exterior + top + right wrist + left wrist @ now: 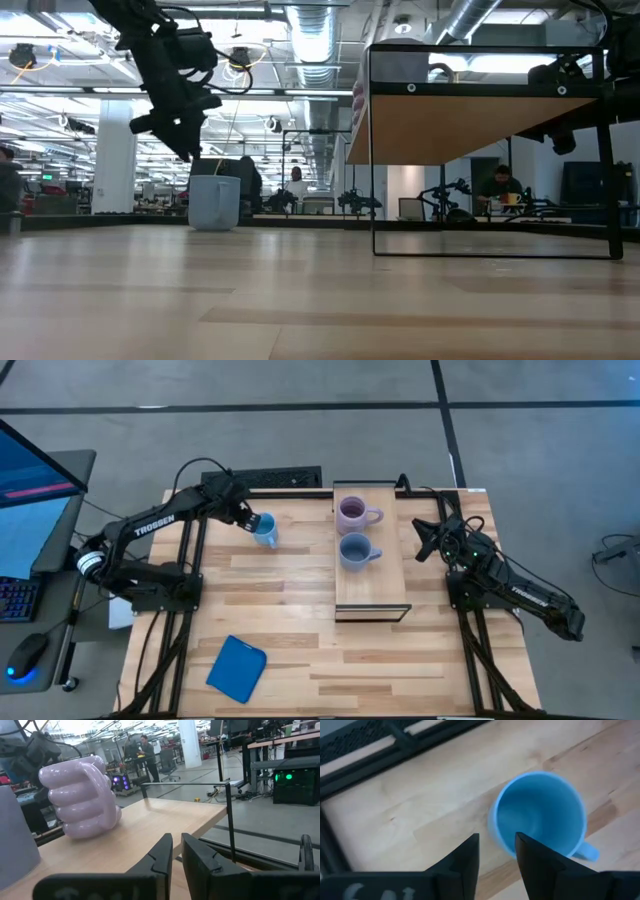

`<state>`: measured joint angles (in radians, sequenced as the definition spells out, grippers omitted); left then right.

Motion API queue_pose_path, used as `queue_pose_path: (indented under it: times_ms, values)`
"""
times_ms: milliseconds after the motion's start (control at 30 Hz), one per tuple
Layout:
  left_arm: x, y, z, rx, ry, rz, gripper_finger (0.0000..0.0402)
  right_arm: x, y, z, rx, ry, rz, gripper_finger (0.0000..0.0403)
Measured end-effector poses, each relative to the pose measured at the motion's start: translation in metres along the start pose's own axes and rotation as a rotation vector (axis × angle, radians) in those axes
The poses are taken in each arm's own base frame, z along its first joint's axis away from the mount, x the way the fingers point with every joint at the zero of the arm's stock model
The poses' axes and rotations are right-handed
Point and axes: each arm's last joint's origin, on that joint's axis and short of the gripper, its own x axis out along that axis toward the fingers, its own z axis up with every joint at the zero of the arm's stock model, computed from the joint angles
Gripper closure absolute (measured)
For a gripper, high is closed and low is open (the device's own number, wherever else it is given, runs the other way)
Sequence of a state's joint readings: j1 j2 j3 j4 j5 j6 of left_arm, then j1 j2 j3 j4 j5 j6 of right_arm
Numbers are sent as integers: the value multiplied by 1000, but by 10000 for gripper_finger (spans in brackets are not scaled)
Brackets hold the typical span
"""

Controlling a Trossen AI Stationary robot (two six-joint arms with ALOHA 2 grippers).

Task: Stack small to large cups/mugs on shelf
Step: Put the light blue mug on the shelf

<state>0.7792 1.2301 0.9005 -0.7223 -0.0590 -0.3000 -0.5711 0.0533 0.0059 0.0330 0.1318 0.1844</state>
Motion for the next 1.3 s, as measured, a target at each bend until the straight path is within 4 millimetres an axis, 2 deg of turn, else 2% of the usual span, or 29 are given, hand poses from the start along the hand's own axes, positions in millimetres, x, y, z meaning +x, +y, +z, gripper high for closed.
queue_pose_path:
  times_ms: [233,367,633,900,1000,1300]
  values:
    - [0,0,-1,-7,15,-8,240,0,0,0,0,0,0,339]
    - [0,0,-1,-32,16,-9,227,0,0,0,0,0,0,339]
    - [0,0,0,-39,1,-1,225,0,0,0,0,0,1,339]
    - [-2,-19,10,232,-144,-87,226,0,0,0,0,0,0,339]
    - [-3,-23,10,278,-168,-75,226,0,0,0,0,0,0,339]
    - [22,-19,6,231,-33,33,226,0,0,0,2,0,0,339]
